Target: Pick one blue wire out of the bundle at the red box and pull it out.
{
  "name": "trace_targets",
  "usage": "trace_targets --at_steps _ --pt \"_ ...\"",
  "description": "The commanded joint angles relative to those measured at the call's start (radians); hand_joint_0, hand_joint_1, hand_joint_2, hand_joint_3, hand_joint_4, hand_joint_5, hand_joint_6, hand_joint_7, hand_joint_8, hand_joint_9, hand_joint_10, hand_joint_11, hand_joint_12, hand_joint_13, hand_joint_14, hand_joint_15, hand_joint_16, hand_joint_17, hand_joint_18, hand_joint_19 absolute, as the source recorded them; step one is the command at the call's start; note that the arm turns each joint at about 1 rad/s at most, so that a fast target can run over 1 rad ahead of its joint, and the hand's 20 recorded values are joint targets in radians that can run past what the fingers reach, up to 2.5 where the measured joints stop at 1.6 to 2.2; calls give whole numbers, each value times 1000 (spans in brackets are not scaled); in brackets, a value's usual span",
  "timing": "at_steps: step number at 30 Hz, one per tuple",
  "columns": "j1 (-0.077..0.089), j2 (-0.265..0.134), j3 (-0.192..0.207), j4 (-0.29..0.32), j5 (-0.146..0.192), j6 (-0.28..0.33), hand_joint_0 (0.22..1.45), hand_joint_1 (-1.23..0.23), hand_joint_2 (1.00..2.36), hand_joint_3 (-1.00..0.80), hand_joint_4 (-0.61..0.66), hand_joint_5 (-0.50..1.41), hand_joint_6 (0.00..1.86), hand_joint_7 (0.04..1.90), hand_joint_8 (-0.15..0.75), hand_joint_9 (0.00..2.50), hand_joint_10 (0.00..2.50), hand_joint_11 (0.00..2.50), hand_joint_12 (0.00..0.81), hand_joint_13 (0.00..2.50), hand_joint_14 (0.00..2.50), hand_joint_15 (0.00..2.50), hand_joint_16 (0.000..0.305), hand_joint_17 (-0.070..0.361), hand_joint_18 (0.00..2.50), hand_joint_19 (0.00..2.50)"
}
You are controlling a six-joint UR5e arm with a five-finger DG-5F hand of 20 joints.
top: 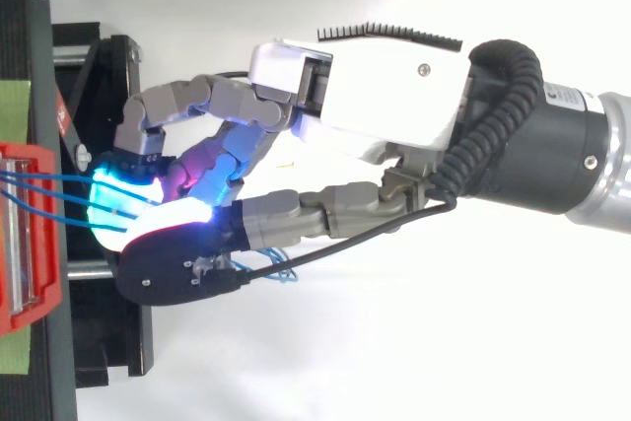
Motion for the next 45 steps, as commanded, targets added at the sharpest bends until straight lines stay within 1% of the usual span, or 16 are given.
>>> trace_targets --at_steps 1,4,6,7,9,12,15,16,17,23,30,34,41,44,45 --pt "0 0 0 -1 0 1 591 -640 1009 -155 283 -57 548 1215 317 1163 21 540 406 769 17 381 67 150 682 628" --pt "0 0 0 1 0 1 598 -638 1007 -99 288 -75 622 1072 320 1163 21 568 414 775 16 389 68 152 698 630" --pt "-1 0 0 1 0 -1 600 -632 1005 -75 295 -80 642 1032 321 1164 21 589 419 778 15 387 68 154 707 616" --pt "0 0 0 1 0 -1 601 -632 1004 -63 306 -84 668 965 326 1161 20 589 418 779 15 382 69 154 701 625" --pt "0 0 0 -1 0 -1 605 -633 1003 -59 307 -86 676 952 332 1160 21 594 421 781 15 388 70 157 717 615" --pt "0 0 0 -1 0 -1 609 -648 1004 -63 343 -100 712 872 331 1143 21 602 421 784 18 395 70 157 718 609" --pt "0 0 0 -1 0 -1 610 -718 1008 -51 343 -111 730 848 323 1120 22 621 413 774 16 398 67 151 707 616" --pt "0 0 0 -1 0 1 622 -773 1009 -43 349 -125 773 790 318 1115 20 623 402 776 16 409 66 148 701 622" --pt "0 0 0 1 0 -1 631 -791 1012 -40 341 -130 788 759 314 1106 24 645 394 771 17 416 64 144 690 628" --pt "0 0 0 1 0 -1 655 -834 1019 -76 319 -141 803 702 281 1056 23 689 363 733 18 426 57 129 637 634" --pt "0 0 0 7 0 -1 655 -835 1020 -72 316 -151 825 638 271 1002 25 702 360 710 18 421 56 126 624 629" --pt "0 0 0 8 0 -1 663 -889 1019 -169 281 -174 872 645 265 948 26 736 354 687 18 423 55 125 597 626" --pt "0 0 0 8 0 -1 670 -926 1019 -234 300 -175 885 604 262 944 26 746 353 683 18 424 55 124 602 625" --pt "0 -1 0 8 0 -1 645 -921 1015 -298 296 -166 877 631 263 964 25 708 351 684 18 427 55 124 600 626" --pt "0 -1 0 8 0 -1 632 -913 1012 -343 264 -153 857 687 262 977 25 664 347 689 18 423 55 123 599 635"
